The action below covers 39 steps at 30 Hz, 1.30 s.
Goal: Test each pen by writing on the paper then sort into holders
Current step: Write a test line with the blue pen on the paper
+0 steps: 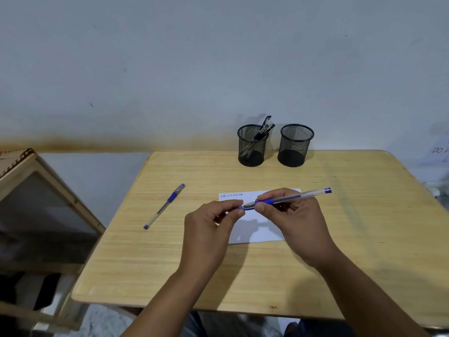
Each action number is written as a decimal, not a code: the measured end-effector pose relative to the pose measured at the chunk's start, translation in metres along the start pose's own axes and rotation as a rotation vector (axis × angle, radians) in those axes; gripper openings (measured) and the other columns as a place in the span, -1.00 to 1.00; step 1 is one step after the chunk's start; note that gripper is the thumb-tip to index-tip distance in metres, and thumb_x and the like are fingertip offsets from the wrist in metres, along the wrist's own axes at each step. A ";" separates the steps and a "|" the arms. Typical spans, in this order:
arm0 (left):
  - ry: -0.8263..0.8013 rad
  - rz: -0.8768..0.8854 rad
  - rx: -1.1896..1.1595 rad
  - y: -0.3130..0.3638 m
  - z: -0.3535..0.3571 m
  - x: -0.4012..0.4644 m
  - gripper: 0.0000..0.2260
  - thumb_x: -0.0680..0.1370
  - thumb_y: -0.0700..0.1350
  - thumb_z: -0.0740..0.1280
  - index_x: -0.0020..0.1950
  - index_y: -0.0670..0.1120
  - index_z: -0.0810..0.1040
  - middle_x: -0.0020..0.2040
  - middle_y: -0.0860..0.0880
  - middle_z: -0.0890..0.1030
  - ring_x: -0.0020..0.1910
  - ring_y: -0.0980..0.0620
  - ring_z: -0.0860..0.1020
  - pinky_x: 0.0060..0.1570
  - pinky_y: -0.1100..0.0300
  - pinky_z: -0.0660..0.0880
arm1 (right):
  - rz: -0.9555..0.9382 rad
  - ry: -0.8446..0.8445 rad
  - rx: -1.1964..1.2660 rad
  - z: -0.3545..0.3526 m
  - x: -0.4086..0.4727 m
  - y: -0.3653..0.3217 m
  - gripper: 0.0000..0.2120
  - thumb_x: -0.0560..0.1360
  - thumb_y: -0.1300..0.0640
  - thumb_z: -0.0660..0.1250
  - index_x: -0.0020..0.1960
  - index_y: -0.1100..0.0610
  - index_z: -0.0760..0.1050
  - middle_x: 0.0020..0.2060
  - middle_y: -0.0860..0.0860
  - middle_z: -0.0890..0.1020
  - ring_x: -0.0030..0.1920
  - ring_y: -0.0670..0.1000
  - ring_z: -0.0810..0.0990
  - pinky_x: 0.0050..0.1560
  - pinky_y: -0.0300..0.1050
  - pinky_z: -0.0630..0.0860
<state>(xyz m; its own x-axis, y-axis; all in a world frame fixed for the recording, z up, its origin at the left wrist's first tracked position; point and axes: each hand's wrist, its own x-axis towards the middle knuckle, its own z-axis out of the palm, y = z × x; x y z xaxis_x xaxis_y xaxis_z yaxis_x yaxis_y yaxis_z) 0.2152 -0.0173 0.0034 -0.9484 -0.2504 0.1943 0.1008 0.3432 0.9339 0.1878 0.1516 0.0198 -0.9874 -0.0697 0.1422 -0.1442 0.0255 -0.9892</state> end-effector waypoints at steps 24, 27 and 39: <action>-0.136 0.062 -0.080 0.018 0.061 0.017 -0.87 0.50 -0.13 0.48 0.01 0.04 0.74 -0.12 0.26 0.70 -0.14 0.16 0.64 -0.08 0.33 0.53 | 0.136 0.302 0.408 -0.022 0.019 0.009 -0.72 0.36 0.24 0.52 0.03 0.17 0.54 -0.17 0.13 0.73 -0.19 0.02 0.68 0.00 -0.07 0.57; -0.184 0.061 -0.069 0.017 0.077 0.027 -0.83 0.50 -0.05 0.48 0.08 0.07 0.71 -0.09 0.26 0.70 -0.10 0.16 0.64 -0.06 0.35 0.52 | 0.108 0.356 0.345 -0.036 0.029 0.006 -0.83 0.42 0.31 0.49 -0.01 0.19 0.61 -0.18 0.15 0.73 -0.24 0.01 0.68 -0.13 -0.18 0.59; -0.170 -0.059 0.139 0.009 0.154 0.147 -0.53 0.41 0.10 0.52 0.28 -0.01 0.59 0.06 0.09 0.64 0.00 0.16 0.60 -0.09 0.33 0.43 | 0.079 0.365 -0.376 -0.145 0.124 -0.006 -0.88 0.42 0.18 0.44 -0.16 -0.03 0.70 -0.35 -0.09 0.65 -0.34 -0.03 0.60 -0.30 -0.18 0.50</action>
<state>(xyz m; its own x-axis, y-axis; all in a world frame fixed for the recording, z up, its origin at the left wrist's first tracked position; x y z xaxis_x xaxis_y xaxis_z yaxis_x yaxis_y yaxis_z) 0.0306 0.0884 -0.0059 -0.9897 -0.1214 0.0757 0.0120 0.4567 0.8896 0.0567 0.2878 0.0484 -0.9450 0.2969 0.1372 -0.0161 0.3768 -0.9261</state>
